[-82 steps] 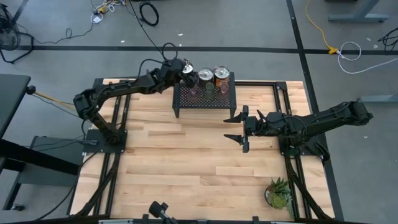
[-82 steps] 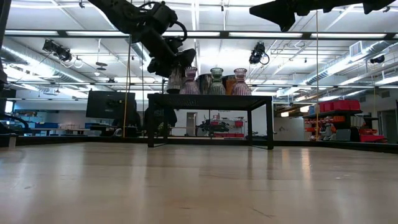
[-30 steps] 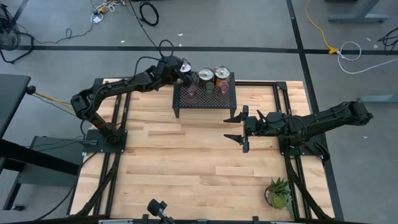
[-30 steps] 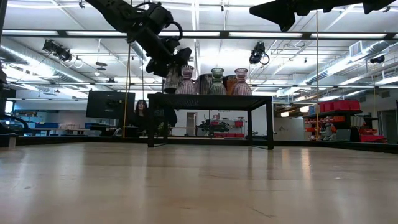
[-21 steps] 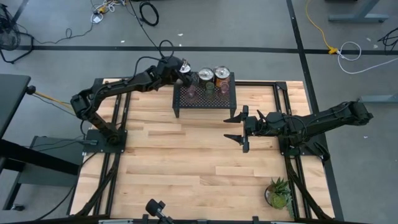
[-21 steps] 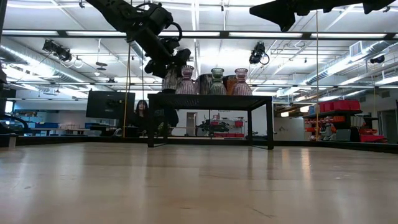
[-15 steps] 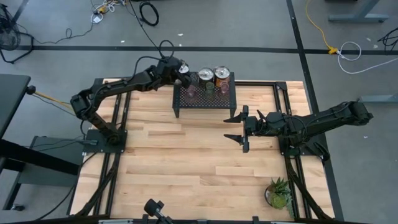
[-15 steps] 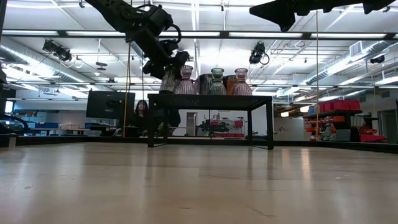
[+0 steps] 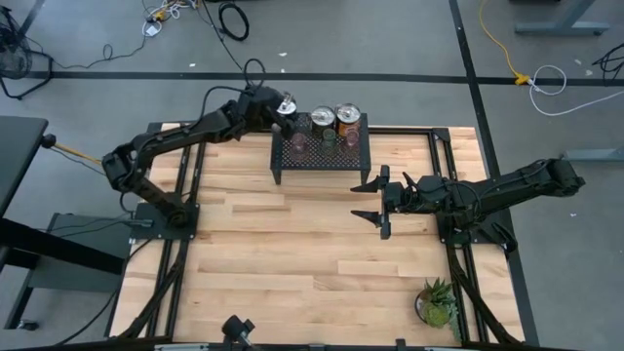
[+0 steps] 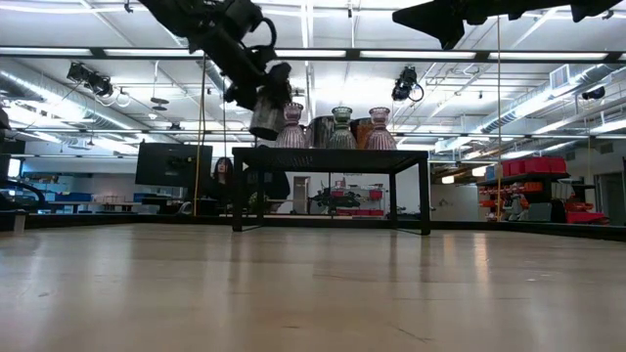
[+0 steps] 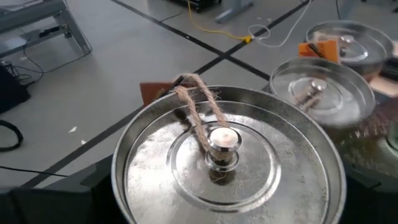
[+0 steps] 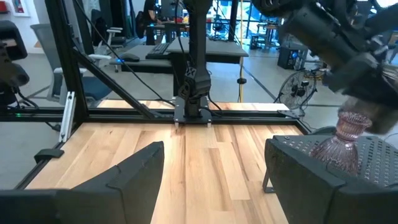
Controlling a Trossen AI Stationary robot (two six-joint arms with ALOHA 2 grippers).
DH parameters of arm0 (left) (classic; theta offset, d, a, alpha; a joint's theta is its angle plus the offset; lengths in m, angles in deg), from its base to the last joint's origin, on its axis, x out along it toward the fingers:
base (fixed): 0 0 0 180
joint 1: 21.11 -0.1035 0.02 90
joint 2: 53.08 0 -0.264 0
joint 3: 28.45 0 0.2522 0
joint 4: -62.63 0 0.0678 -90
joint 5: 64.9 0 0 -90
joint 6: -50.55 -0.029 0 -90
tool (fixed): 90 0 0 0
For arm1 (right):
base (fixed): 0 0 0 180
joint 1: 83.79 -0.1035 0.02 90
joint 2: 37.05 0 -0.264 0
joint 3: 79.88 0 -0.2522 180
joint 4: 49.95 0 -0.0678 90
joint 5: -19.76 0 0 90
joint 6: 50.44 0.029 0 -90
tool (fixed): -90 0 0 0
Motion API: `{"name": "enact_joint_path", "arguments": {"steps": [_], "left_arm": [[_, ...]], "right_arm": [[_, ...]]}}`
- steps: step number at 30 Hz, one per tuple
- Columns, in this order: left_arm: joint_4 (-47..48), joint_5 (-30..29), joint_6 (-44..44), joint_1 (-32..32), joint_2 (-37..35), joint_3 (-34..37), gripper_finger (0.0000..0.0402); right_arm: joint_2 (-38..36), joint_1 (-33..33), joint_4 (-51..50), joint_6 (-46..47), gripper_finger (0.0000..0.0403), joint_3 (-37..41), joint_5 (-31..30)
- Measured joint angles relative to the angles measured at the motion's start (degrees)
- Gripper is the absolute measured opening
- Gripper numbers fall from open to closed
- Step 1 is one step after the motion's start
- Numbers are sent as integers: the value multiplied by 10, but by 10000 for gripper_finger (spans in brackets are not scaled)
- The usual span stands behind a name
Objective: Pick & Place candle stick holders
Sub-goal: Put the silver scented candle on the shelf aligned with the other scented candles
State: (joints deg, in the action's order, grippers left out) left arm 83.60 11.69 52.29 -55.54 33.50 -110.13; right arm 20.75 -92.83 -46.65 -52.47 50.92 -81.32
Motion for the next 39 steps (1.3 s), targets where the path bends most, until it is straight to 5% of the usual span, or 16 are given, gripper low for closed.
{"name": "enact_joint_path", "arguments": {"steps": [6,14,30,39], "left_arm": [[17,12,-25,-6,-53,38,360],[-207,122,-35,-42,-148,212,360],[-323,247,-54,-112,-100,264,360],[-385,261,-55,-114,-52,263,360]], "right_arm": [[0,0,0,0,279,0,0],[0,0,0,0,279,0,0],[0,0,0,0,279,0,0],[0,0,0,0,279,0,0]]}}
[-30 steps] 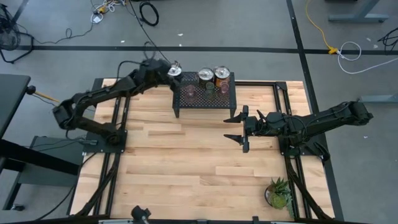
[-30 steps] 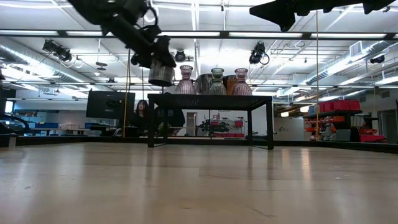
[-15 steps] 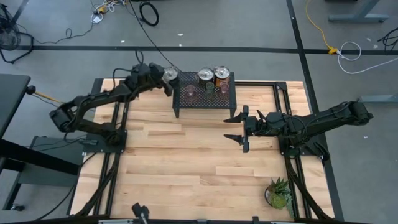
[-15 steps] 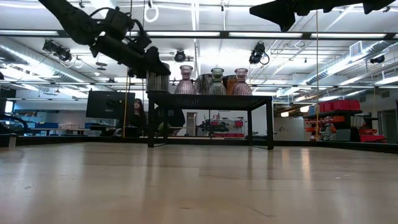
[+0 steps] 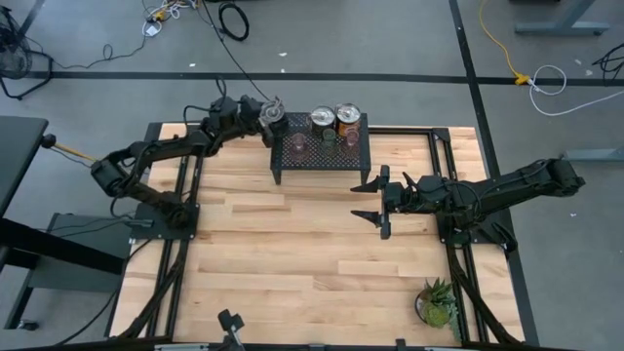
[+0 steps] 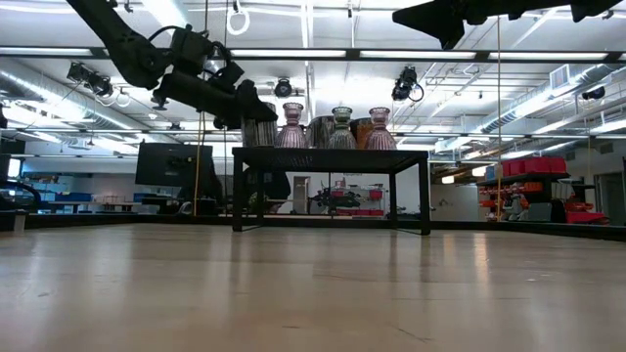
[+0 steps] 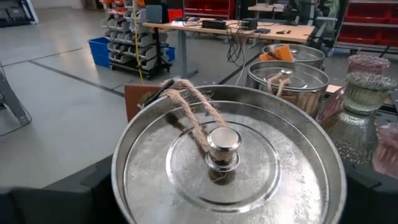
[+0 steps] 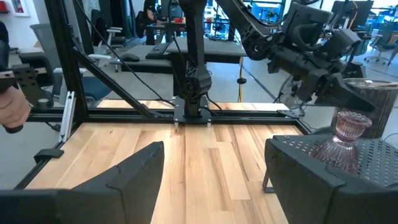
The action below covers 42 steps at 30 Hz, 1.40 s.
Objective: Pick & Place candle stick holders
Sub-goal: Put the silver scented candle on the shelf aligned with the other scented candles
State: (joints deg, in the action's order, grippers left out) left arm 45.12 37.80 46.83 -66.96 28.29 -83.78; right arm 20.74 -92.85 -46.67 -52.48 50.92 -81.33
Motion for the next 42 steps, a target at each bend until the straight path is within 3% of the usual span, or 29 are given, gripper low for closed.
{"name": "enact_joint_path", "arguments": {"steps": [10,24,30,42], "left_arm": [[-17,26,0,0,8,0,360],[-54,2,8,14,56,-24,360],[-9,0,4,16,86,-54,360],[-18,25,9,18,101,-58,360]], "right_arm": [[0,0,0,0,279,0,0],[0,0,0,0,279,0,0],[0,0,0,0,279,0,0],[0,0,0,0,279,0,0]]}}
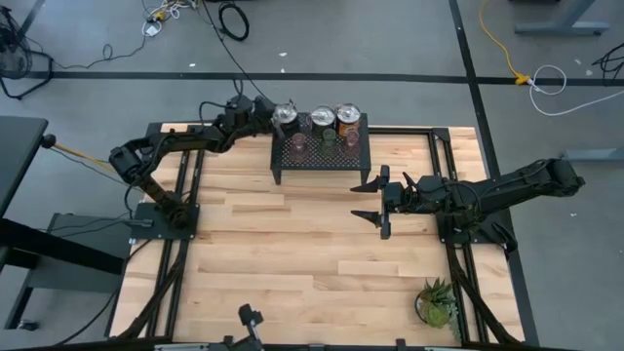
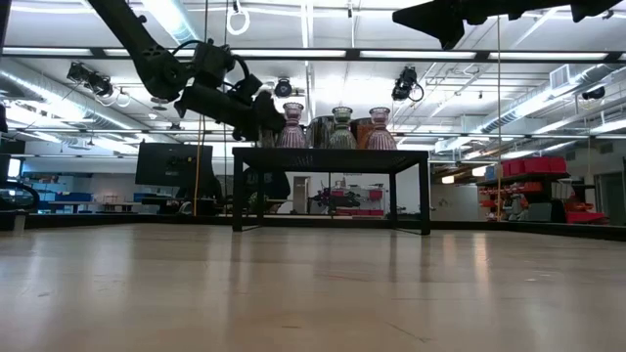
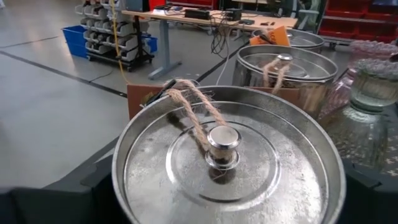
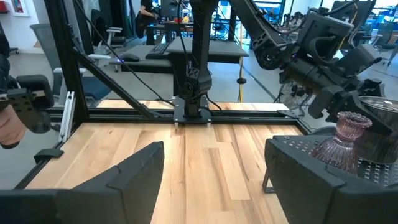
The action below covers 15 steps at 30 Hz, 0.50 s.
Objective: Pick & Place candle stick holders
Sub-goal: Put the silver scented candle on the shelf aligned with the other scented candles
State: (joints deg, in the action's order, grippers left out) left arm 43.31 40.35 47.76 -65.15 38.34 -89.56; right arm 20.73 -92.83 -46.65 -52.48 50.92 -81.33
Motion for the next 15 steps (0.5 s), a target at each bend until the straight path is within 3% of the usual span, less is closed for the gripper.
{"name": "enact_joint_path", "arguments": {"steps": [15], "left_arm": [[2,-4,28,0,1,1,381]], "right_arm": [[0,0,0,0,279,0,0]]}}
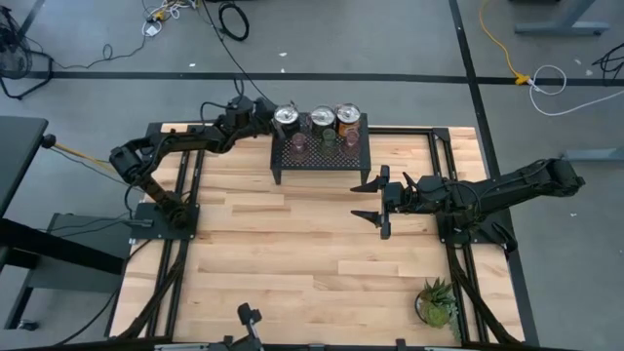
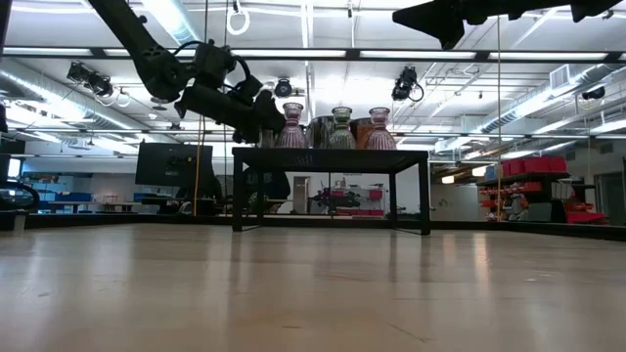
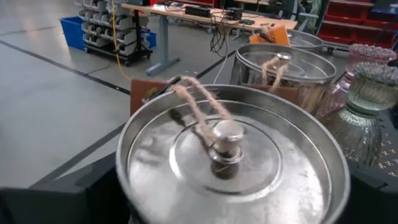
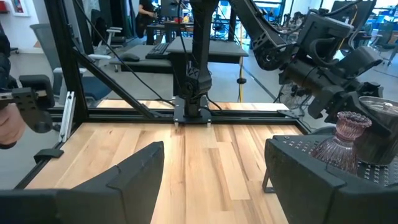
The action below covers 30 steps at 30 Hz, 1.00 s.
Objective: Pick & Place candle stick holders
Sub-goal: Put the silver scented candle on the shelf aligned with the other scented candles
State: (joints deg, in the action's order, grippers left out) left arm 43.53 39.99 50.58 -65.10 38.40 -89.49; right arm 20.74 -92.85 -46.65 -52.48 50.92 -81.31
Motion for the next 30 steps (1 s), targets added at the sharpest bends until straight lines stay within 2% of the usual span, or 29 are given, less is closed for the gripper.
{"name": "enact_joint_path", "arguments": {"steps": [6,16,30], "left_arm": [[-2,39,-20,2,1,1,388],[-3,50,-54,2,1,1,390],[-12,96,-42,0,0,1,397]], "right_arm": [[0,0,0,0,279,0,0],[0,0,0,0,279,0,0],[0,0,0,0,279,0,0]]}}
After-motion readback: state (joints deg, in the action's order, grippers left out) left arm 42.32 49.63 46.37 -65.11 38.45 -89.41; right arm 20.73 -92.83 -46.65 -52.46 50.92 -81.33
